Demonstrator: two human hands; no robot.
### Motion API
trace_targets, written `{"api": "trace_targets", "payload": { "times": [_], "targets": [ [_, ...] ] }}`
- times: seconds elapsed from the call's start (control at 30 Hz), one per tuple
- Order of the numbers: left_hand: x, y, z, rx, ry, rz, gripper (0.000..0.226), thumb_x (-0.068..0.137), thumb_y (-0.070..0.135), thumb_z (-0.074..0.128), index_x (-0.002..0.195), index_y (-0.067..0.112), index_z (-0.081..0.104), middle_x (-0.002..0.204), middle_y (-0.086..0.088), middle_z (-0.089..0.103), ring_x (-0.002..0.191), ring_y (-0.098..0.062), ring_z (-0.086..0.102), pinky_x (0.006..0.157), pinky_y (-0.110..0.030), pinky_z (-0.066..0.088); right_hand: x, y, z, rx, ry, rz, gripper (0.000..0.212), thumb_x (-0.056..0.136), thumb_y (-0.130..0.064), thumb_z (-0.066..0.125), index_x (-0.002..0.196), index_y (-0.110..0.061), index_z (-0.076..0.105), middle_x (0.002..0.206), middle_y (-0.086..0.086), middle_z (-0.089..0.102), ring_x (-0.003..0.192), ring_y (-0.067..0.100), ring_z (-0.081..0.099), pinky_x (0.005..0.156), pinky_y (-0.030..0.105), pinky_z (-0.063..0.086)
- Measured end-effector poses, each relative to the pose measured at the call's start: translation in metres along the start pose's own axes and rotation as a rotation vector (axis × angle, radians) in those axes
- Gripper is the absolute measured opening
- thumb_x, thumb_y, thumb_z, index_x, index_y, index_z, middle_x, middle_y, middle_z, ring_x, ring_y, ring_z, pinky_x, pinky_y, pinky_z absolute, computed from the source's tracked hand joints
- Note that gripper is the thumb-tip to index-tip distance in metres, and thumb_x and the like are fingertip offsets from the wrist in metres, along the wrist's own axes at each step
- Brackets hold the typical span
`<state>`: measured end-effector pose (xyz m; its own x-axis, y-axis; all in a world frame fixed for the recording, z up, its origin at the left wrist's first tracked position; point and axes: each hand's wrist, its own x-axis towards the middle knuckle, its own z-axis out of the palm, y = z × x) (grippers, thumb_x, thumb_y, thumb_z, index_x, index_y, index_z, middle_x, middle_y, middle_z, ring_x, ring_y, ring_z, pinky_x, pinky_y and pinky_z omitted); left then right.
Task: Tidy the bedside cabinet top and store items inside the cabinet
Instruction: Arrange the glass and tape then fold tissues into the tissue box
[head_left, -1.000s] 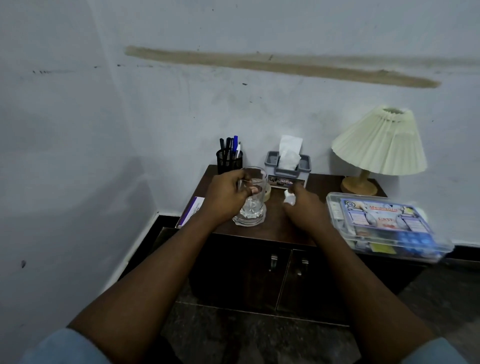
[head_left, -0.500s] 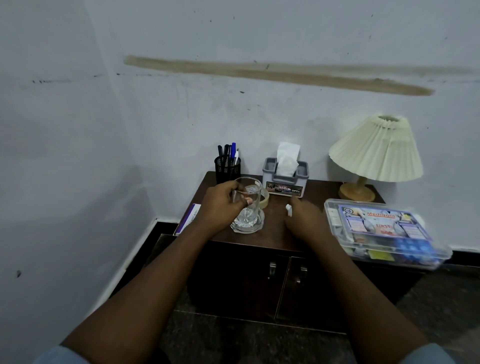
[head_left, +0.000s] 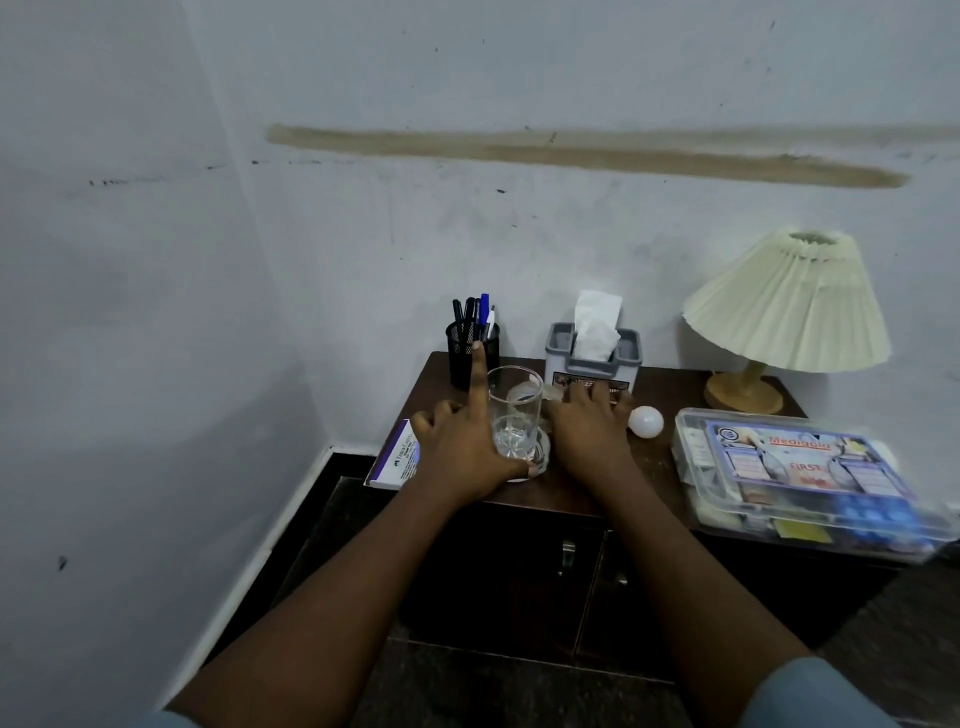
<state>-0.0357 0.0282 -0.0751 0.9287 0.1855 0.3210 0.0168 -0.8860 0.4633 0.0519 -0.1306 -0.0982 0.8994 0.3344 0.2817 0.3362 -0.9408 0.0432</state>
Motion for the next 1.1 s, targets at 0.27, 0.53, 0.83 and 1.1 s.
{"api": "trace_targets", "payload": {
  "times": [0.27,0.53,0.83,1.1],
  "targets": [
    [0.004,-0.01,0.006,-0.045,0.012,-0.022,0.161,0.039,0.086,0.073,0.147,0.043,-0.038,0.123,-0.015,0.07,0.115,-0.036,0.06,0.084,-0.043,0.02,-0.01,0.028,-0.031,0.137,0.119,-0.027,0.026,0.092,-0.018,0.053,0.109,-0.024,0.072,0.106,0.005,0.069,0.1,0.029,0.058,0.078,0.039,0.044],
    [0.009,-0.016,-0.004,0.026,-0.051,-0.023,0.158,0.042,0.092,0.068,0.144,0.044,-0.042,0.137,-0.018,0.061,0.123,-0.039,0.055,0.09,-0.05,0.024,-0.07,0.036,-0.028,0.154,-0.046,-0.164,0.031,0.08,-0.014,0.064,0.11,-0.022,0.069,0.096,0.009,0.068,0.087,0.03,0.067,0.07,0.033,0.05],
    [0.008,-0.016,-0.024,0.054,-0.13,-0.046,0.157,0.05,0.085,0.075,0.143,0.043,-0.044,0.162,-0.011,0.036,0.143,-0.034,0.038,0.101,-0.051,0.024,-0.073,0.037,-0.025,0.232,-0.031,-0.079,0.026,0.088,-0.019,0.055,0.112,-0.018,0.065,0.101,0.009,0.067,0.09,0.031,0.067,0.07,0.035,0.05],
    [0.01,-0.025,-0.02,0.044,-0.119,-0.043,0.155,0.038,0.097,0.061,0.142,0.048,-0.043,0.158,-0.008,0.043,0.139,-0.034,0.044,0.099,-0.054,0.023,-0.03,0.07,-0.035,-0.221,-0.012,0.181,0.03,0.094,-0.037,0.053,0.114,-0.016,0.063,0.114,0.013,0.068,0.12,0.04,0.051,0.113,0.065,0.016]
  ]
}}
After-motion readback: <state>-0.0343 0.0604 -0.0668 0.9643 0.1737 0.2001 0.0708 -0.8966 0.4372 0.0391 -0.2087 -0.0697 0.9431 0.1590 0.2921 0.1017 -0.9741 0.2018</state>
